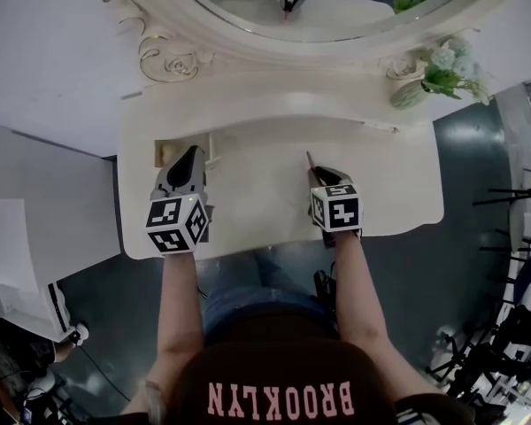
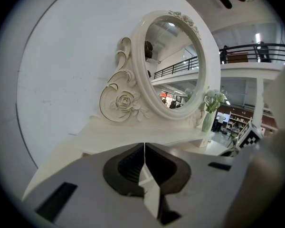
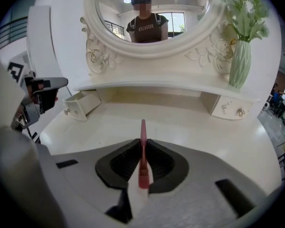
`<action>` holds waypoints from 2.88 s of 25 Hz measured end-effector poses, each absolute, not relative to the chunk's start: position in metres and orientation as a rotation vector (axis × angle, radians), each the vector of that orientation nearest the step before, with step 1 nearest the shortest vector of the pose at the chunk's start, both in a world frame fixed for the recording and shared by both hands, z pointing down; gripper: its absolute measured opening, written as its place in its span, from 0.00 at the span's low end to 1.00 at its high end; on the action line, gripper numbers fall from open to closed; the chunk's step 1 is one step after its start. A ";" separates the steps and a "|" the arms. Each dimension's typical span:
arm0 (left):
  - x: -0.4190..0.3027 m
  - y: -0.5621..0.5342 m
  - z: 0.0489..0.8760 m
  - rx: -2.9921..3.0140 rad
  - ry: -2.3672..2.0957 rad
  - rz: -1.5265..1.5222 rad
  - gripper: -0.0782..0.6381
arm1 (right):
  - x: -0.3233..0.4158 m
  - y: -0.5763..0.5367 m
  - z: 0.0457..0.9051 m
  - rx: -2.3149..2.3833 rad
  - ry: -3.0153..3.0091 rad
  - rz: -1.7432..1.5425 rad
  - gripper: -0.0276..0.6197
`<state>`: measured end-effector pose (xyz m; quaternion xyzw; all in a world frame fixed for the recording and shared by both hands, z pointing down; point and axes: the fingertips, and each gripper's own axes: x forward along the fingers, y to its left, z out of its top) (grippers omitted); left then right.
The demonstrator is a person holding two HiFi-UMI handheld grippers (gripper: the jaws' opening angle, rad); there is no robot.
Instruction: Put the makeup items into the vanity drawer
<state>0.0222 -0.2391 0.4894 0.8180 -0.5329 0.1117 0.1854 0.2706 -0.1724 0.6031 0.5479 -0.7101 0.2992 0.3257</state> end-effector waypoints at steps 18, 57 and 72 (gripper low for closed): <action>-0.044 -0.243 0.426 2.351 -1.632 0.226 0.12 | 0.235 -0.223 0.484 1.792 -2.073 0.477 0.10; -0.246 -0.189 0.444 1.980 -1.991 0.205 0.12 | -0.021 -0.248 0.524 1.014 -2.337 0.195 0.27; -0.224 -0.199 0.423 2.061 -1.973 0.157 0.12 | 0.006 -0.253 0.479 1.181 -2.403 0.155 0.04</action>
